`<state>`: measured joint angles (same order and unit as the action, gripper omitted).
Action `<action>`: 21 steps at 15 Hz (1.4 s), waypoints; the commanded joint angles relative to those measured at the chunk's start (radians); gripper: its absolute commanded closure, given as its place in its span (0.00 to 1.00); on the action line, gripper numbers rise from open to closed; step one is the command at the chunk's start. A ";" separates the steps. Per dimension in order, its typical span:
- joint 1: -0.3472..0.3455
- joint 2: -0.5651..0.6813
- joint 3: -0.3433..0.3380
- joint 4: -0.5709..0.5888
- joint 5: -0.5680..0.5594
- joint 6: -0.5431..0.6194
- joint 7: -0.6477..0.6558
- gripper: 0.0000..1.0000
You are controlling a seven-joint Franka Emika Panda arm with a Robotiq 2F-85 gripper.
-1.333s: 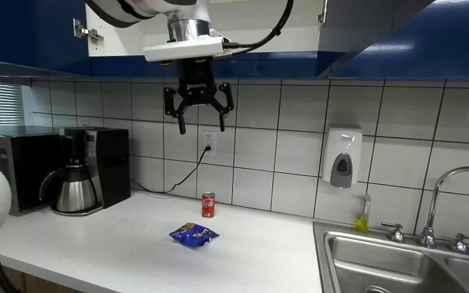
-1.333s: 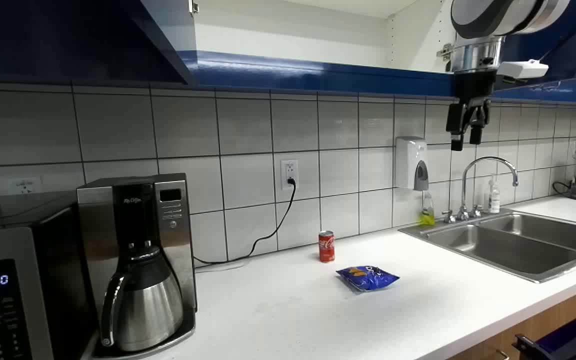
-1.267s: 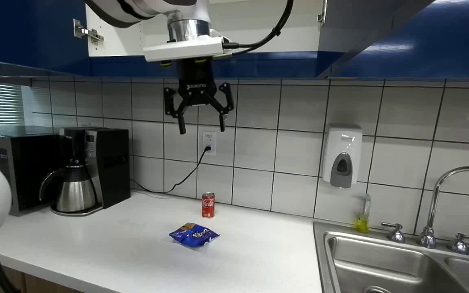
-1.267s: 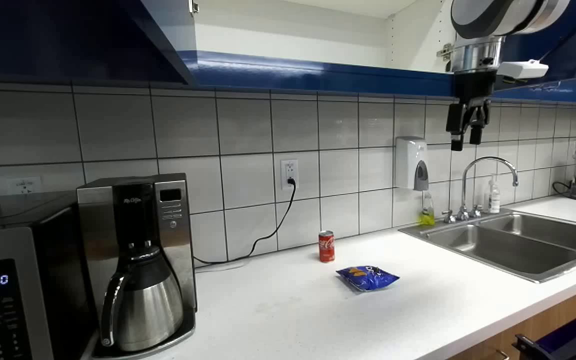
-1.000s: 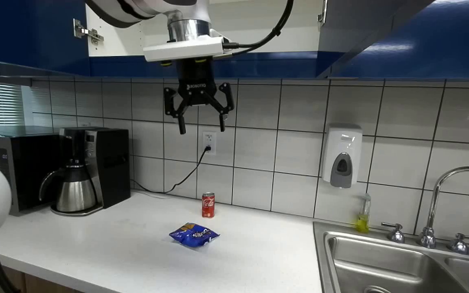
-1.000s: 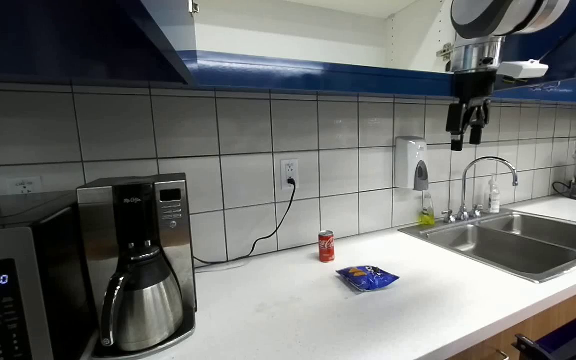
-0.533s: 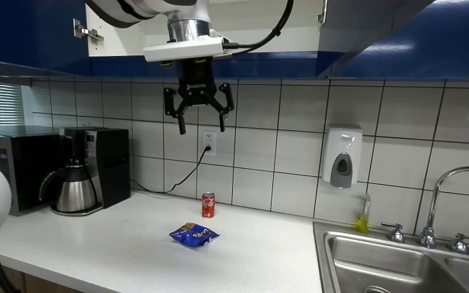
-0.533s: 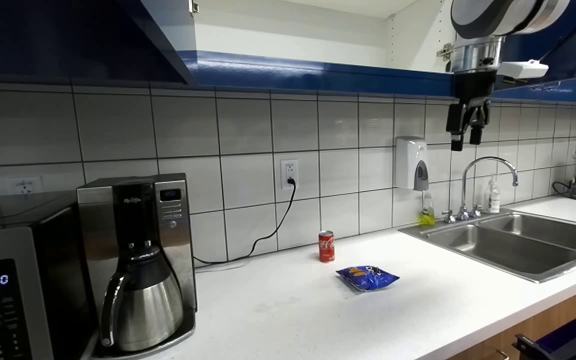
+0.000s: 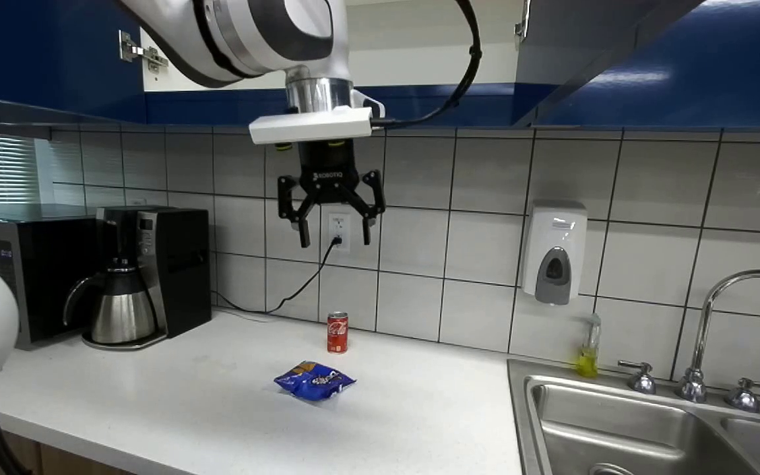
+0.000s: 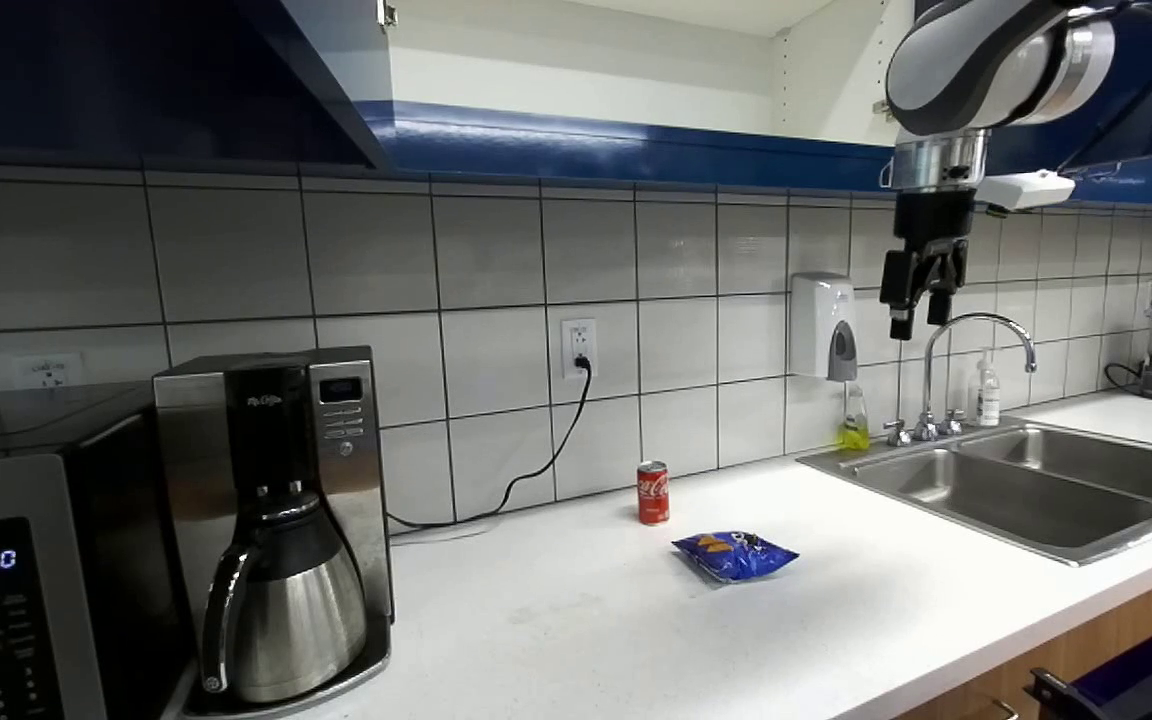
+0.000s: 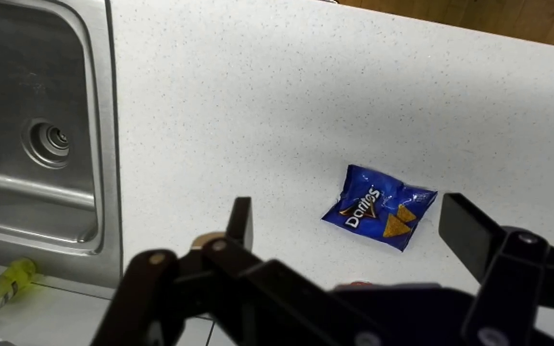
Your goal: Put the blue packet in the open upper cabinet.
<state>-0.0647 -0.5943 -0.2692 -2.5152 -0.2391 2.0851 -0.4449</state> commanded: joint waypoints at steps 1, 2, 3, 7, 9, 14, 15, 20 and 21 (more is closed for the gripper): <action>0.000 0.074 0.011 -0.010 0.015 0.084 0.000 0.00; 0.002 0.092 0.013 -0.018 0.022 0.107 0.001 0.00; 0.004 0.109 0.015 -0.025 0.025 0.129 0.001 0.00; 0.003 0.179 0.019 -0.067 0.043 0.219 0.011 0.00; 0.002 0.215 0.020 -0.090 0.052 0.266 0.013 0.00; -0.003 0.311 0.024 -0.134 0.069 0.374 0.013 0.00; -0.002 0.335 0.024 -0.140 0.076 0.398 0.007 0.00; 0.012 0.487 0.038 -0.117 0.118 0.507 -0.021 0.00; 0.015 0.520 0.046 -0.108 0.128 0.534 -0.026 0.00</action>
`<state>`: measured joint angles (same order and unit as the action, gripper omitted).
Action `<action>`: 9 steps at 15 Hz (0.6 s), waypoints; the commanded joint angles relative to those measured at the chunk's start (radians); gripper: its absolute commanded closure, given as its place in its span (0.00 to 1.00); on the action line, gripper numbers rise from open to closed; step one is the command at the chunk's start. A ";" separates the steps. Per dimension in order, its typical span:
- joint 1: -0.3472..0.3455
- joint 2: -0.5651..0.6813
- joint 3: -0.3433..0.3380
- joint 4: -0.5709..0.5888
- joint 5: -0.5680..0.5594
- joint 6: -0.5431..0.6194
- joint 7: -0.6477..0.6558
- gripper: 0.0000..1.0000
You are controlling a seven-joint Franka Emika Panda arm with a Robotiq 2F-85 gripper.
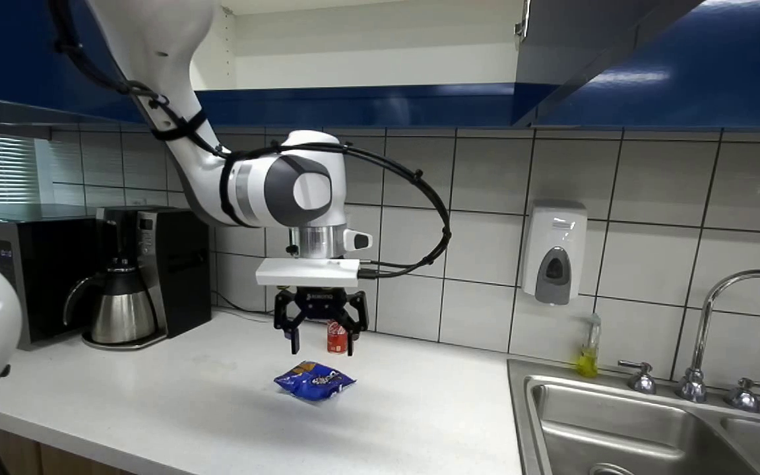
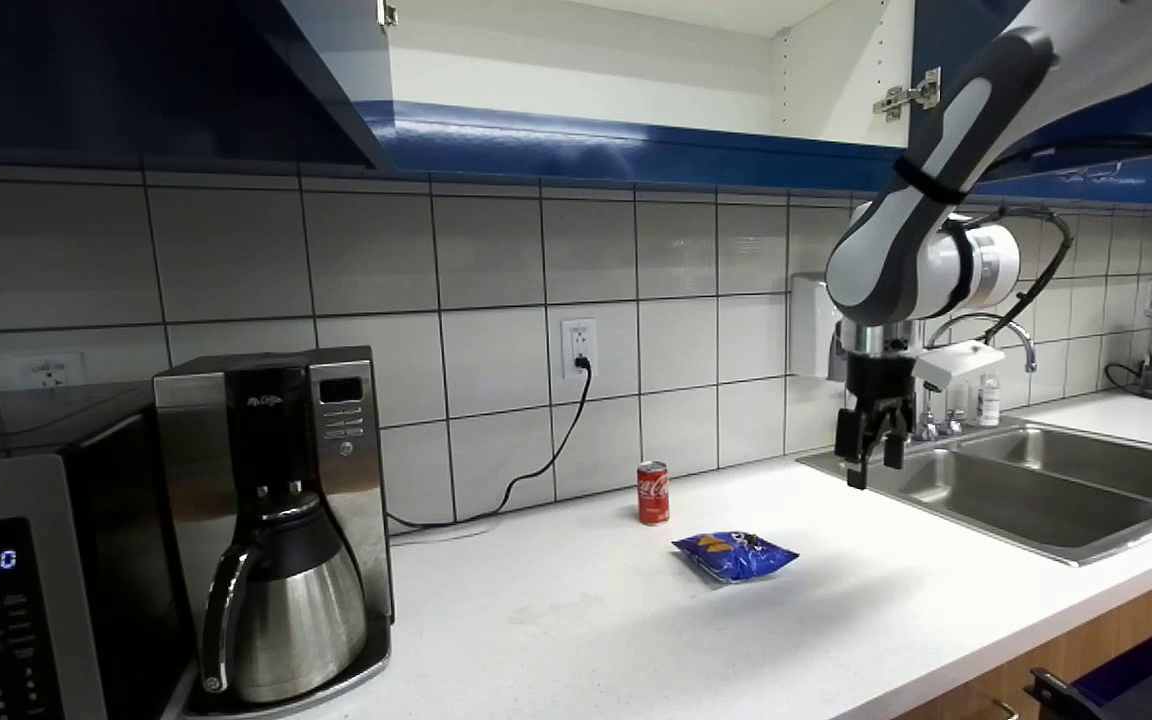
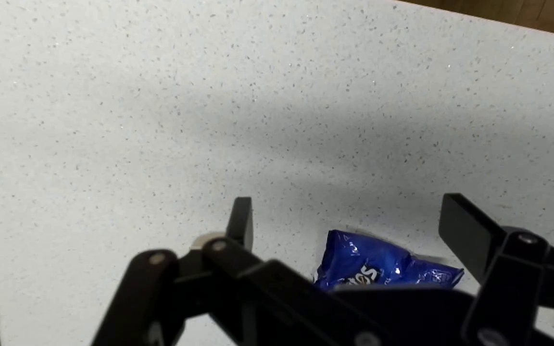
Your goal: Put the blue packet in the open upper cabinet.
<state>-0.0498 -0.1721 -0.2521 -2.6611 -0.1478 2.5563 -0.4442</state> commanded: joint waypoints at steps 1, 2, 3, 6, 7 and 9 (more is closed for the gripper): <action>0.001 0.134 0.040 0.050 0.045 0.084 -0.026 0.00; 0.002 0.168 0.052 0.063 0.053 0.105 -0.029 0.00; 0.001 0.200 0.066 0.077 0.062 0.124 -0.030 0.00; -0.010 0.293 0.109 0.132 0.079 0.169 -0.029 0.00; -0.015 0.320 0.122 0.153 0.077 0.177 -0.024 0.00; -0.026 0.373 0.145 0.197 0.074 0.190 -0.022 0.00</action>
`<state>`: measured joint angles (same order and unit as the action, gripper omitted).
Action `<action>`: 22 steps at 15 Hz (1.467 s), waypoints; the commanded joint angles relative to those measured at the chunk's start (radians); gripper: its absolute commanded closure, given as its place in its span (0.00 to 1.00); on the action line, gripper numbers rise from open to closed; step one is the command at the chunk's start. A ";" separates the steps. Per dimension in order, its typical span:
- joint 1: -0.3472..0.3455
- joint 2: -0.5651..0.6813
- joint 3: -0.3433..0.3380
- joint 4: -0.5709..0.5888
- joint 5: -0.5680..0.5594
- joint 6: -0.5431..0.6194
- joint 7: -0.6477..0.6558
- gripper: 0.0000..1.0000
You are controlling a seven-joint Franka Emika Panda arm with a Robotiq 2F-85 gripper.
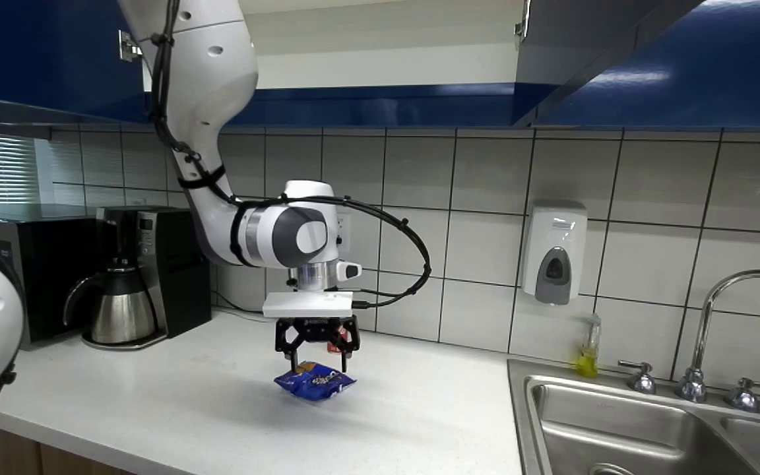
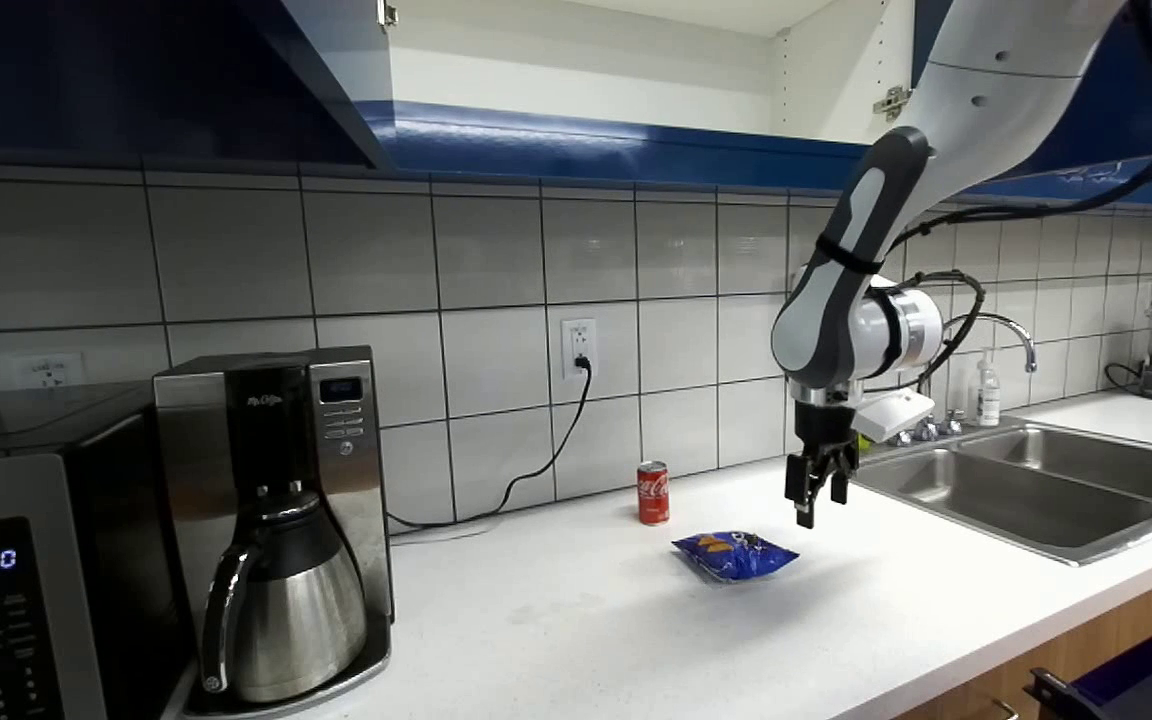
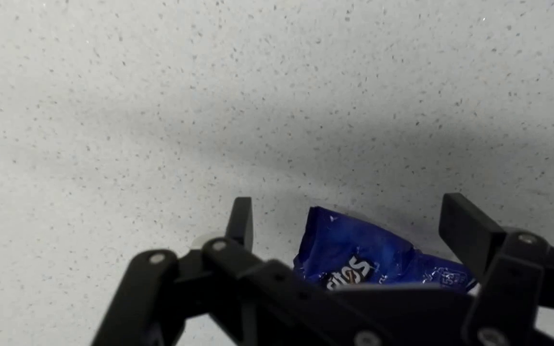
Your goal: Put the blue packet in the open upper cabinet.
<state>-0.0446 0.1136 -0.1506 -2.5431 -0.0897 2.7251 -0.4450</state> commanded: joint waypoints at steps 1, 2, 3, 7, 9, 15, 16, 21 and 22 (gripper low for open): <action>-0.036 0.112 0.055 0.102 0.017 0.029 -0.024 0.00; -0.041 0.135 0.065 0.124 0.014 0.036 -0.023 0.00; -0.045 0.155 0.074 0.146 0.009 0.036 -0.019 0.00; -0.058 0.227 0.114 0.233 -0.002 0.025 -0.029 0.00; -0.062 0.255 0.133 0.266 -0.005 0.022 -0.034 0.00; -0.085 0.310 0.189 0.320 0.003 0.018 -0.050 0.00; -0.088 0.318 0.196 0.323 0.002 0.021 -0.052 0.00; -0.097 0.349 0.215 0.334 -0.003 0.021 -0.054 0.00; -0.098 0.354 0.216 0.336 -0.005 0.021 -0.054 0.00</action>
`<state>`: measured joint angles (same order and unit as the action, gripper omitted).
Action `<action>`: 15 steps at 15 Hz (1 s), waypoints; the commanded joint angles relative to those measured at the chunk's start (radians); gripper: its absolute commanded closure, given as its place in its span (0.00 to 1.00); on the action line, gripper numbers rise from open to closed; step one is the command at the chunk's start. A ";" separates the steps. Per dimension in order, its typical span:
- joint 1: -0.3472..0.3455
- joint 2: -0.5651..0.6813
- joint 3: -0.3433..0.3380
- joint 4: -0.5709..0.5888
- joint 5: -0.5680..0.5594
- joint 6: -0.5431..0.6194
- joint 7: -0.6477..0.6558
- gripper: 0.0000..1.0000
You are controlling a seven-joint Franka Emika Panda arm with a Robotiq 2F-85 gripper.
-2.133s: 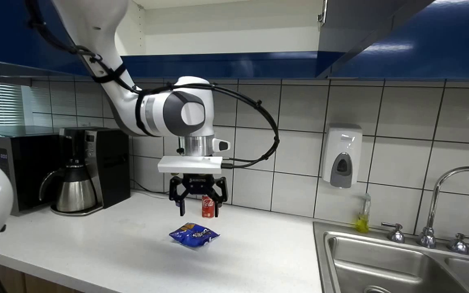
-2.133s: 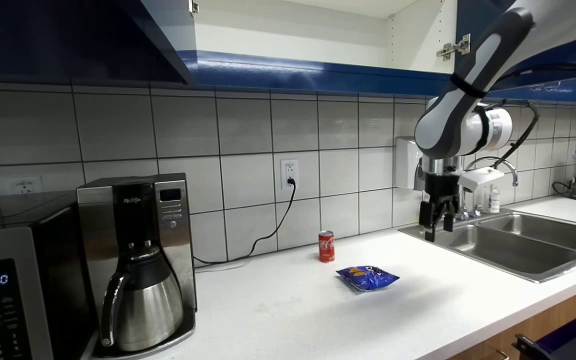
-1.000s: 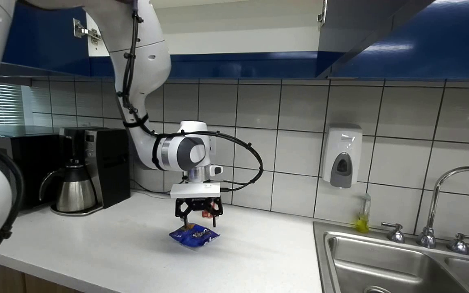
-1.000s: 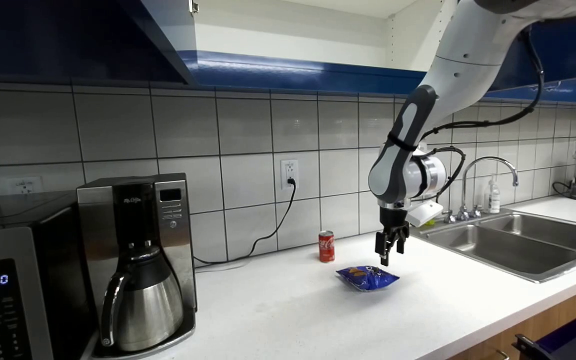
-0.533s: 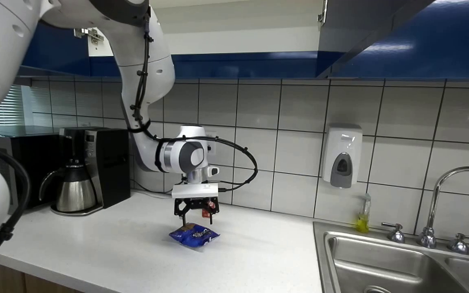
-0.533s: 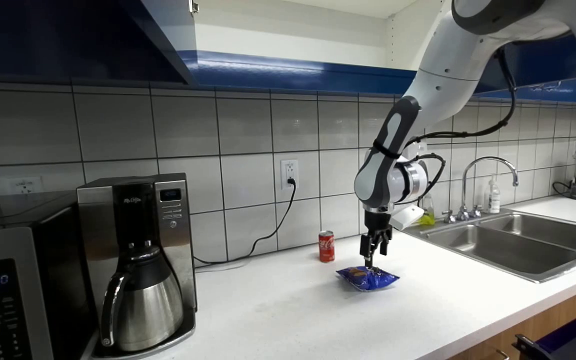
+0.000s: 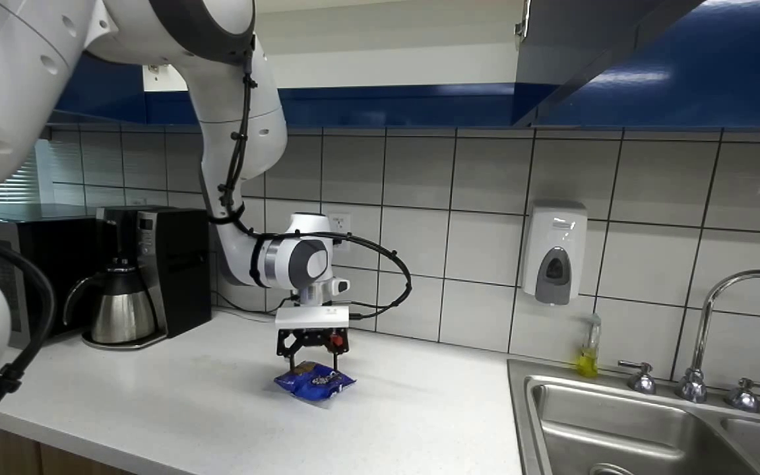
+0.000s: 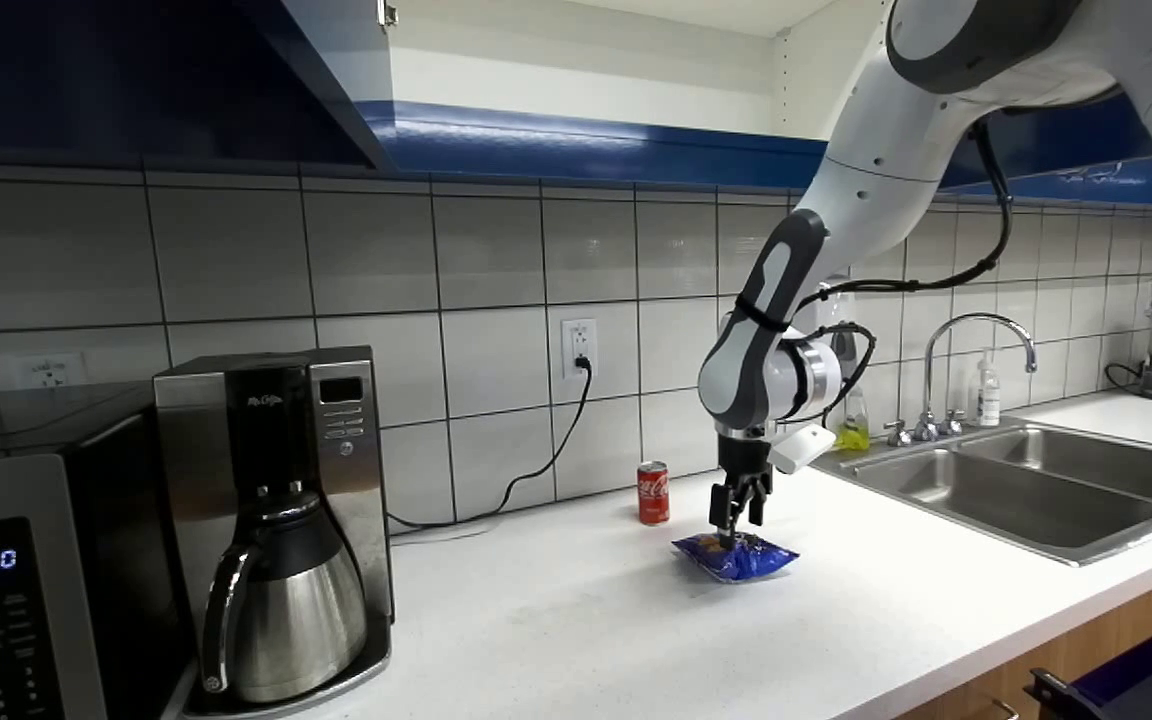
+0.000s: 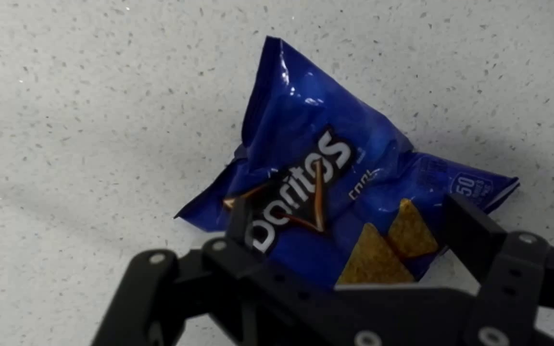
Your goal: Put the blue packet in the open upper cabinet.
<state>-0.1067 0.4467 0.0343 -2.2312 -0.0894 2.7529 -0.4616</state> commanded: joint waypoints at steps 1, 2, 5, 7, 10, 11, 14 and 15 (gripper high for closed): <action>-0.036 0.026 0.031 0.026 -0.007 -0.006 -0.036 0.00; -0.035 0.030 0.030 0.028 -0.011 -0.006 -0.033 0.00; -0.035 0.042 0.027 0.033 -0.017 -0.005 -0.030 0.00; -0.037 0.049 0.027 0.036 -0.018 -0.007 -0.030 0.00; -0.039 0.057 0.026 0.040 -0.020 -0.007 -0.029 0.00; -0.040 0.059 0.026 0.042 -0.021 -0.007 -0.029 0.00; -0.044 0.068 0.027 0.050 -0.022 -0.007 -0.031 0.28; -0.044 0.070 0.028 0.052 -0.022 -0.006 -0.030 0.35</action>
<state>-0.1191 0.5018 0.0412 -2.2024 -0.0967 2.7529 -0.4626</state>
